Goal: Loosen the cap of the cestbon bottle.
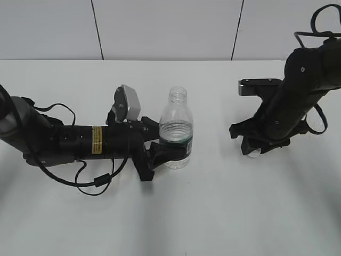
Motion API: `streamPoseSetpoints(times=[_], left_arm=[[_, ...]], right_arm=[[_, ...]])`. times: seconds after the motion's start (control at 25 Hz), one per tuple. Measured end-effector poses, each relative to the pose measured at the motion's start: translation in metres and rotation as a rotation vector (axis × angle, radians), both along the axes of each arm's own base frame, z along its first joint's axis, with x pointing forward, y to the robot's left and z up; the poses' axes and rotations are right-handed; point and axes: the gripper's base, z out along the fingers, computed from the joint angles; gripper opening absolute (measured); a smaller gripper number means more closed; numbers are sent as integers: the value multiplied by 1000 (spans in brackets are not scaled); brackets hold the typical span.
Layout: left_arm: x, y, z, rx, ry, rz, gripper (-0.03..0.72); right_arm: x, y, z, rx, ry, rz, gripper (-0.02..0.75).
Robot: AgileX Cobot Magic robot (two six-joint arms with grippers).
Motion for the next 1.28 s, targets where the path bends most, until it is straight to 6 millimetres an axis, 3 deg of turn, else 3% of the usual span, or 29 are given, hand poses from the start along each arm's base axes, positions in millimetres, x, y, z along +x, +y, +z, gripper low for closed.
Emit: streamPoseSetpoints(times=[0.24, 0.48, 0.56, 0.72, 1.08, 1.28], left_arm=[[4, 1, 1, -13, 8, 54, 372], [4, 1, 1, -13, 8, 53, 372], [4, 1, 1, -10, 7, 45, 372], [0, 0, -1, 9, 1, 2, 382], [-5, 1, -1, 12, -7, -62, 512], [-3, 13, -3, 27, 23, -86, 566]], right_arm=[[1, 0, -2, -8, -8, 33, 320], [1, 0, -2, -10, -11, 45, 557], [1, 0, -2, -10, -11, 45, 594], [1, 0, -2, -10, -13, 44, 602], [-2, -1, -2, -18, 22, 48, 594], [-4, -1, 7, -14, 16, 51, 594]])
